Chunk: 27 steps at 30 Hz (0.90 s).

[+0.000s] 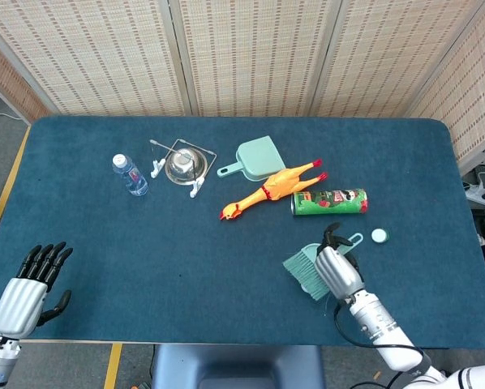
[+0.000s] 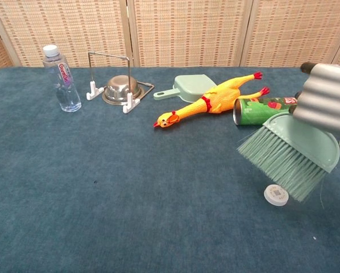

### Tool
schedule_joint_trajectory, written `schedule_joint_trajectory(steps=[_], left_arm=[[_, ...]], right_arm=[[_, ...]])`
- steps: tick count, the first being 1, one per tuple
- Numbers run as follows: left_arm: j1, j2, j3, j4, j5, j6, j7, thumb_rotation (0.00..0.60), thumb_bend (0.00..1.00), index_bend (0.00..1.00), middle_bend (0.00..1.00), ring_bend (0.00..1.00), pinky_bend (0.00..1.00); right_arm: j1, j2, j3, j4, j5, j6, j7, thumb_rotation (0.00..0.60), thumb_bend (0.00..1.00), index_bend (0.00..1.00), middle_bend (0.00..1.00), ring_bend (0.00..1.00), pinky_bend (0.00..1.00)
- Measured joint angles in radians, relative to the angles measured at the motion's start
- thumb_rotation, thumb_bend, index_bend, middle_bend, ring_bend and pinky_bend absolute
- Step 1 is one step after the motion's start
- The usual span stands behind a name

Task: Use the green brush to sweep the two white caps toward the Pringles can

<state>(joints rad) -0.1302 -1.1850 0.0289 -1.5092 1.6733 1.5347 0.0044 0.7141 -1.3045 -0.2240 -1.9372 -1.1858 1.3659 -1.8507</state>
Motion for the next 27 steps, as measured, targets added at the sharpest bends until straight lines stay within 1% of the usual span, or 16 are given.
schedule_joint_trajectory(steps=[5, 11, 14, 18, 23, 27], left_arm=[[0.001, 0.005, 0.001, 0.005, 0.003, 0.005, -0.020, 0.600, 0.41, 0.00, 0.00, 0.00, 0.04], [0.001, 0.013, 0.001, 0.005, 0.006, 0.009, -0.035, 0.600, 0.41, 0.00, 0.00, 0.00, 0.04], [0.002, 0.014, 0.000, 0.005, 0.008, 0.011, -0.035, 0.600, 0.41, 0.00, 0.00, 0.00, 0.05], [0.004, 0.015, 0.000, 0.004, 0.009, 0.017, -0.038, 0.600, 0.41, 0.00, 0.00, 0.00, 0.05], [0.008, 0.021, 0.001, 0.005, 0.011, 0.025, -0.050, 0.600, 0.41, 0.00, 0.00, 0.00, 0.05], [0.009, 0.023, 0.000, 0.007, 0.009, 0.024, -0.056, 0.600, 0.41, 0.00, 0.00, 0.00, 0.05]], right_arm=[[0.013, -0.062, 0.005, -0.028, 0.022, -0.009, -0.186, 0.600, 0.49, 0.93, 0.84, 0.58, 0.30], [0.019, -0.165, 0.011, -0.011, 0.091, 0.001, -0.353, 0.600, 0.49, 0.93, 0.84, 0.58, 0.30], [0.020, -0.197, 0.012, 0.010, 0.108, 0.012, -0.384, 0.600, 0.49, 0.93, 0.84, 0.58, 0.30], [0.021, -0.208, 0.010, 0.025, 0.110, 0.020, -0.407, 0.600, 0.49, 0.93, 0.84, 0.58, 0.30], [0.017, -0.240, 0.006, 0.065, 0.129, 0.063, -0.499, 0.600, 0.49, 0.93, 0.84, 0.58, 0.30], [0.009, -0.256, -0.001, 0.105, 0.151, 0.093, -0.534, 0.600, 0.49, 0.93, 0.84, 0.58, 0.30]])
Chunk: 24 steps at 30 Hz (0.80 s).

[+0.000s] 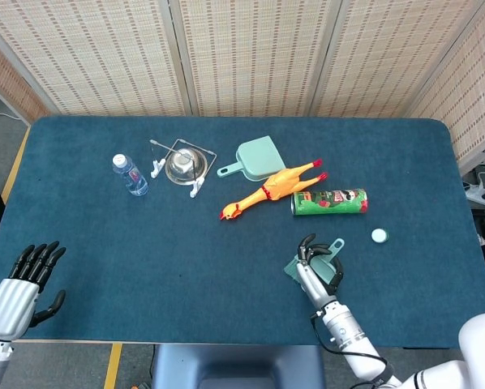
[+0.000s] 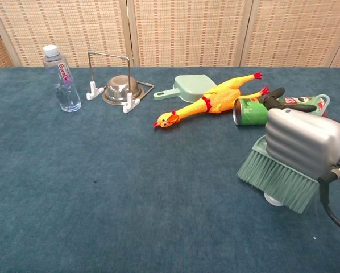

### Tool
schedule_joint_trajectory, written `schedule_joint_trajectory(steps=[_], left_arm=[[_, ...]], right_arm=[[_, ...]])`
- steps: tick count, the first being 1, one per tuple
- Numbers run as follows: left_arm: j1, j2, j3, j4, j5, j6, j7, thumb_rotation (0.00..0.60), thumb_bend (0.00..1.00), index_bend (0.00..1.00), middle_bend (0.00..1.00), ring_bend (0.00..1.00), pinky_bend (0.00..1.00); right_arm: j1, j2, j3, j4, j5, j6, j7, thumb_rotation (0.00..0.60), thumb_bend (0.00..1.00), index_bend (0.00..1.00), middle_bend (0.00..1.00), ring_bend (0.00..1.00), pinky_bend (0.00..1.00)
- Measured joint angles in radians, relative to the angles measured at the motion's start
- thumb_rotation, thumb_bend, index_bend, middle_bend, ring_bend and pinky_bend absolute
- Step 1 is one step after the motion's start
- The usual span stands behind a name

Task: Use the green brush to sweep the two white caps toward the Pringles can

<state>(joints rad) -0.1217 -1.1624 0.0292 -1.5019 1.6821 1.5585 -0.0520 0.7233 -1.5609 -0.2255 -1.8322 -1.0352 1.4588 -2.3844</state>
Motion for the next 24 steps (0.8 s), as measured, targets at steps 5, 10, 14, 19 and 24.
schedule_joint_trajectory(steps=[5, 10, 14, 19, 24], left_arm=[[0.001, 0.001, 0.000, 0.000, 0.003, 0.004, -0.002, 0.600, 0.41, 0.00, 0.00, 0.00, 0.05], [0.002, 0.000, -0.001, 0.002, 0.000, 0.003, 0.000, 0.600, 0.41, 0.00, 0.00, 0.00, 0.05], [0.001, -0.002, 0.000, 0.001, 0.001, -0.001, 0.007, 0.600, 0.41, 0.00, 0.00, 0.00, 0.05], [0.002, -0.004, -0.001, -0.001, 0.000, -0.001, 0.013, 0.600, 0.41, 0.00, 0.00, 0.00, 0.05], [0.001, -0.005, -0.001, -0.003, -0.001, -0.005, 0.019, 0.600, 0.41, 0.00, 0.00, 0.00, 0.05]], right_arm=[[-0.006, -0.014, -0.003, 0.035, 0.014, 0.012, -0.002, 0.600, 0.49, 0.93, 0.84, 0.58, 0.30], [-0.010, -0.004, -0.008, 0.048, 0.016, 0.026, 0.003, 0.600, 0.49, 0.93, 0.84, 0.58, 0.30], [-0.012, 0.012, -0.008, 0.049, 0.024, 0.020, 0.034, 0.600, 0.49, 0.93, 0.84, 0.58, 0.30], [-0.008, 0.043, 0.005, 0.027, 0.004, 0.007, 0.133, 0.600, 0.49, 0.93, 0.84, 0.59, 0.30], [0.002, 0.087, 0.021, -0.033, -0.028, -0.011, 0.210, 0.600, 0.49, 0.93, 0.84, 0.59, 0.30]])
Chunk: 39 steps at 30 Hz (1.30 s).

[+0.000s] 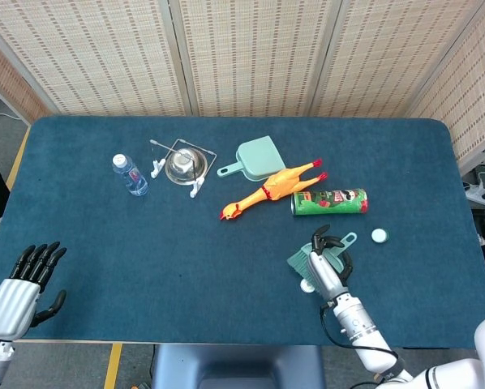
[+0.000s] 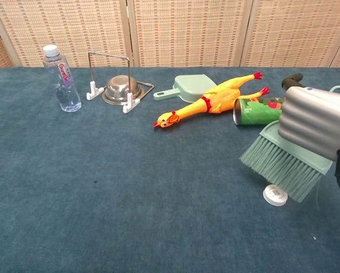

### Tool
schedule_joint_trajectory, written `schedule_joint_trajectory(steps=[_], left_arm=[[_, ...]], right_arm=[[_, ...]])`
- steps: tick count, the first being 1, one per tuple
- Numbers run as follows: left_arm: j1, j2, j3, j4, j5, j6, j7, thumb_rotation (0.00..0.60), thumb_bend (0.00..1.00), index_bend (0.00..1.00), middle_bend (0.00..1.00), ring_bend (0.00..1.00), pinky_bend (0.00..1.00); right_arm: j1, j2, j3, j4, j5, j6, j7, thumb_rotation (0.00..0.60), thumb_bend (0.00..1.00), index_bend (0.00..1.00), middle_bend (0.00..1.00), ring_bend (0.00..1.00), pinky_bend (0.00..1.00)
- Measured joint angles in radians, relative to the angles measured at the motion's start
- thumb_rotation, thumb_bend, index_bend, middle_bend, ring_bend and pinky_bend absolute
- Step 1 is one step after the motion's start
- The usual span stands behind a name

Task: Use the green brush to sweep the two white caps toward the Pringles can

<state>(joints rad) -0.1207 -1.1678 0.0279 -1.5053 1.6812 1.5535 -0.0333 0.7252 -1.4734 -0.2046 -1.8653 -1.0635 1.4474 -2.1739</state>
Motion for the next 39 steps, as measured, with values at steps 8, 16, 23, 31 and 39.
schedule_joint_trajectory(steps=[8, 16, 23, 31, 39], left_arm=[[0.000, 0.002, -0.004, 0.002, -0.006, -0.001, -0.010, 0.600, 0.41, 0.00, 0.00, 0.00, 0.05], [-0.001, 0.004, -0.003, 0.005, -0.004, -0.001, -0.017, 0.600, 0.41, 0.00, 0.00, 0.00, 0.05], [0.000, 0.006, -0.001, 0.005, -0.003, 0.000, -0.018, 0.600, 0.41, 0.00, 0.00, 0.00, 0.05], [-0.001, 0.004, -0.002, 0.009, -0.006, -0.005, -0.018, 0.600, 0.41, 0.00, 0.00, 0.00, 0.05], [-0.001, 0.003, -0.002, 0.010, -0.006, -0.006, -0.014, 0.600, 0.41, 0.00, 0.00, 0.00, 0.05]], right_arm=[[0.017, -0.019, 0.011, -0.036, -0.009, -0.026, -0.004, 0.600, 0.49, 0.93, 0.84, 0.59, 0.30], [0.020, -0.088, -0.014, -0.003, -0.017, -0.023, -0.105, 0.600, 0.49, 0.93, 0.84, 0.59, 0.30], [0.013, -0.153, -0.016, 0.075, 0.016, -0.019, -0.155, 0.600, 0.49, 0.93, 0.84, 0.59, 0.30], [0.013, -0.167, -0.023, 0.132, 0.038, -0.005, -0.202, 0.600, 0.49, 0.93, 0.84, 0.59, 0.30], [0.004, -0.158, -0.052, 0.190, 0.047, 0.004, -0.222, 0.600, 0.49, 0.93, 0.85, 0.59, 0.30]])
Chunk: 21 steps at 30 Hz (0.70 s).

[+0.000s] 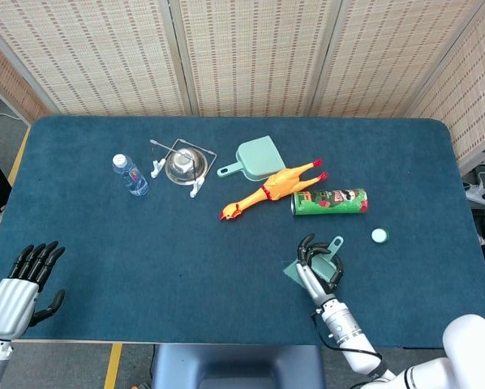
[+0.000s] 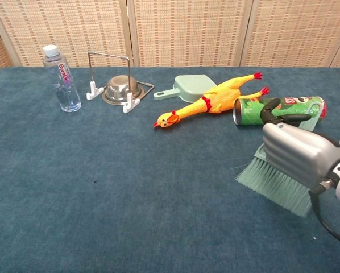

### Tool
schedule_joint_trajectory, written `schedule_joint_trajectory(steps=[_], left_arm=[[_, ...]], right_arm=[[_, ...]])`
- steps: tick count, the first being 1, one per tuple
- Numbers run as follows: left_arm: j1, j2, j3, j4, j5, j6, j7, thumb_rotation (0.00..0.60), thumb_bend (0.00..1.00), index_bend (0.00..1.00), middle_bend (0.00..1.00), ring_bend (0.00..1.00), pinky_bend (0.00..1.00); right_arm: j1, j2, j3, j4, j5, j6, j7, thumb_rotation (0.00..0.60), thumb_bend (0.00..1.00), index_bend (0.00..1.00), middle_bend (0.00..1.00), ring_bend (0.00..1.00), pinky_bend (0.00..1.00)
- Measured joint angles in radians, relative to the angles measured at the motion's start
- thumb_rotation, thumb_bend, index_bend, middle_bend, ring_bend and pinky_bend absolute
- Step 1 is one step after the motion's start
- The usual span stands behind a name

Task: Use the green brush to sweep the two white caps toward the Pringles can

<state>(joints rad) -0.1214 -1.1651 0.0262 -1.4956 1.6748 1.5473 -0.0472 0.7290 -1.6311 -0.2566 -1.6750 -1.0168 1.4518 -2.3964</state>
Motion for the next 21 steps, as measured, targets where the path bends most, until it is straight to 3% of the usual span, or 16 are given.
schedule_joint_trajectory(steps=[10, 21], left_arm=[[-0.001, -0.004, 0.003, -0.002, 0.003, -0.004, 0.013, 0.600, 0.41, 0.00, 0.00, 0.00, 0.05], [-0.002, -0.015, 0.004, -0.002, 0.003, -0.012, 0.044, 0.600, 0.41, 0.00, 0.00, 0.00, 0.05]], right_arm=[[-0.020, 0.046, -0.013, 0.044, 0.014, 0.010, 0.030, 0.600, 0.49, 0.93, 0.85, 0.59, 0.30], [-0.053, 0.073, -0.010, 0.174, 0.057, -0.022, 0.126, 0.600, 0.49, 0.93, 0.85, 0.59, 0.30]])
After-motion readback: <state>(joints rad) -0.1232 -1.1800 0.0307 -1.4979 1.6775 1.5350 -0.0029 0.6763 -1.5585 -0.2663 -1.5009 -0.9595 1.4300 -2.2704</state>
